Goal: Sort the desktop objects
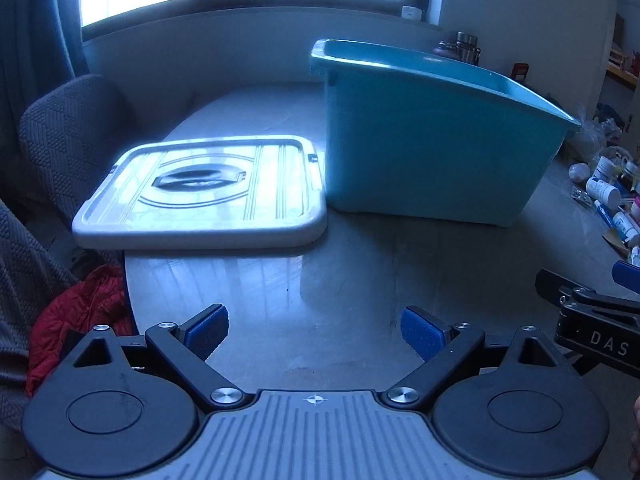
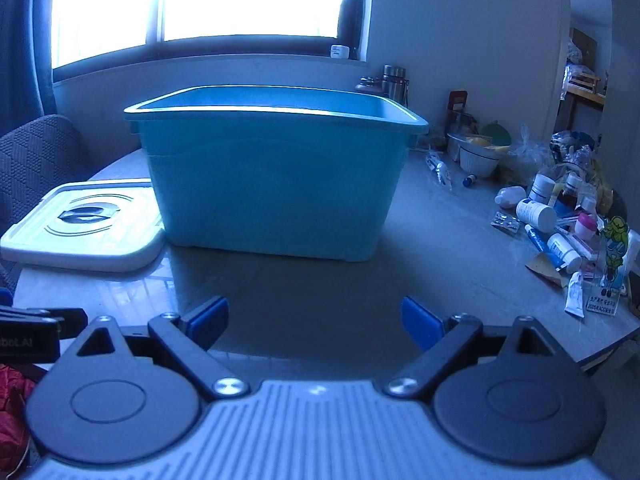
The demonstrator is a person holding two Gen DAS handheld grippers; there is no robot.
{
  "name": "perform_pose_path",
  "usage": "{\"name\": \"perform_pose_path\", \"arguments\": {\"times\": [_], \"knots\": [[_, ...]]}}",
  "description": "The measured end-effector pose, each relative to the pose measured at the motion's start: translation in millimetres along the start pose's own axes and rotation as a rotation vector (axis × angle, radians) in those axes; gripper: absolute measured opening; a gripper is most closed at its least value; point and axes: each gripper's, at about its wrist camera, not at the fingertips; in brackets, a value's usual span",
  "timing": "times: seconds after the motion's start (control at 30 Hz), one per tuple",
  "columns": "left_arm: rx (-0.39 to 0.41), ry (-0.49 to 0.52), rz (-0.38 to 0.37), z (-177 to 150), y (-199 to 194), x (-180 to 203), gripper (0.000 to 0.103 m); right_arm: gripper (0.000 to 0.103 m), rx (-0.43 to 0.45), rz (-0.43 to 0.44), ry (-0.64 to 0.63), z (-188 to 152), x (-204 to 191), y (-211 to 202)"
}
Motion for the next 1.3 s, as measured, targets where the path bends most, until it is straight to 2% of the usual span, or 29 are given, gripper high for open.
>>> {"name": "perform_pose_path", "arguments": {"times": [0.23, 0.43, 0.67, 0.93, 1.3], "knots": [[-0.013, -0.006, 0.028, 0, -7, -11, 0.095, 0.094, -0.007, 0.053, 0.004, -3, -11, -6], [-0.042, -0.017, 0.051, 0, -8, -27, 0.095, 0.094, -0.048, 0.108, 0.015, -3, -24, -5], [-0.056, -0.052, 0.053, 7, -1, -48, 0.095, 0.094, -0.097, 0.125, 0.018, 0, -41, 9], [-0.075, -0.048, 0.062, 29, 19, -79, 0.095, 0.094, -0.13, 0.124, 0.008, 20, -74, 35], [-0.097, -0.044, 0.067, 82, 66, -150, 0.095, 0.094, -0.159, 0.122, 0.027, 53, -137, 80]]}}
Point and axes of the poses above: each gripper's, at about its wrist camera, not at the fingertips, and y roughly the way its jaws point, x to its right, z to its top, and after that the axes turned 2 degrees about -x, right-handed
